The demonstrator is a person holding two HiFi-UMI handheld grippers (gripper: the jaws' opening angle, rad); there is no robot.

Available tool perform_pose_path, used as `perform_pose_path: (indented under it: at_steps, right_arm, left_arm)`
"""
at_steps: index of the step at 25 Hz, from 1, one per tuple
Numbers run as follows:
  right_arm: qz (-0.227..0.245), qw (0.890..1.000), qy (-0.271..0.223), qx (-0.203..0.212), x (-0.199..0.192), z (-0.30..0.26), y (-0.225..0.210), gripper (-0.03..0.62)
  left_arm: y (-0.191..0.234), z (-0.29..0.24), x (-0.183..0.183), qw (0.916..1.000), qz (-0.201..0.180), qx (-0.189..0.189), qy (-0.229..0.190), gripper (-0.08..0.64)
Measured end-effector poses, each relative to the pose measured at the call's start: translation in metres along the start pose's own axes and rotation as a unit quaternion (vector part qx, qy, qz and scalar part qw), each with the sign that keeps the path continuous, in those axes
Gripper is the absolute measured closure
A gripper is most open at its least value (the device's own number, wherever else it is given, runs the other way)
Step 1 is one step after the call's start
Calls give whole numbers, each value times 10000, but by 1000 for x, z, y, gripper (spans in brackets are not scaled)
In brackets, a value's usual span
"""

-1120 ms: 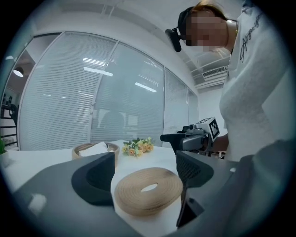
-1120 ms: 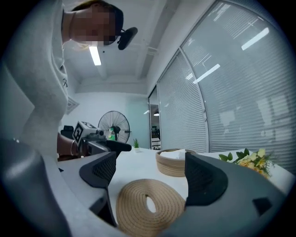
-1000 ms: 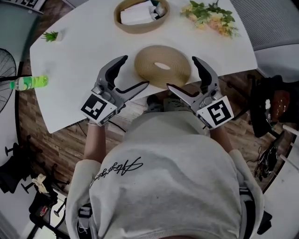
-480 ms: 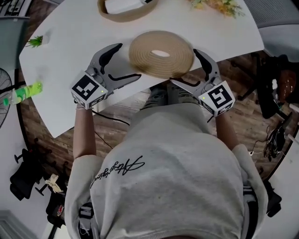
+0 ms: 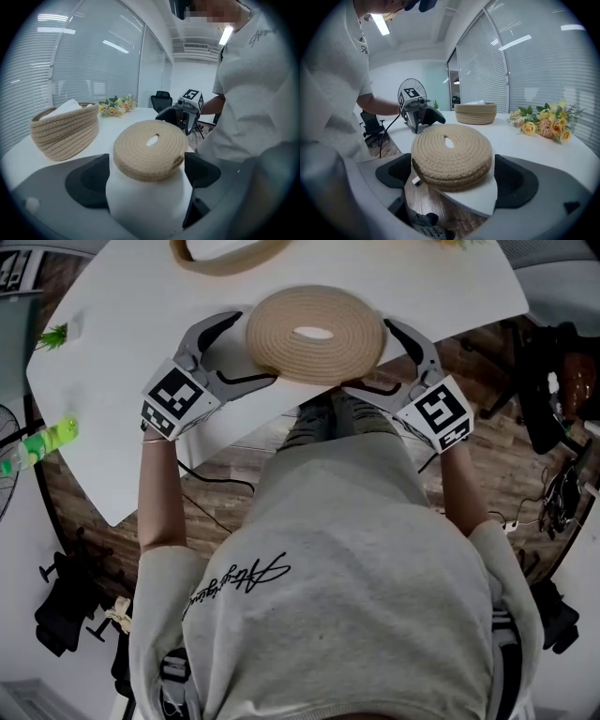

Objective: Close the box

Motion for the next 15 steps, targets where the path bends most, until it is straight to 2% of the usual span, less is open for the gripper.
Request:
perform_pose_path:
  at_steps: [3,7,12,15]
  right_arm:
    - [158,9997,183,18,-2,-1,0,51]
    - [130,9994,333,-35,-2,-2,-1,51]
    - [-21,9987,505,-118,-1,-7,-2,49]
    - [-52,9983,572,-132,-1,-6,-3,46]
  left_arm:
    - [-2,-6,-1,9992,-231,-171,293,78]
    - [-5,-14,-2,9967,-429,-236,643,79]
    - [-2,-19,-5,9946,-166,-371,951,71]
    - [-2,-20,-3,9948,-160,-344,949,72]
Point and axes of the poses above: the fingertips, and each gripper's own axes: z backward along the fingers, y to its left, x out of its top, the point moved 5 cm from there along z, backward along the fingers, and after that the axes turned 14 degrees about -z, right-handed, at the moved point
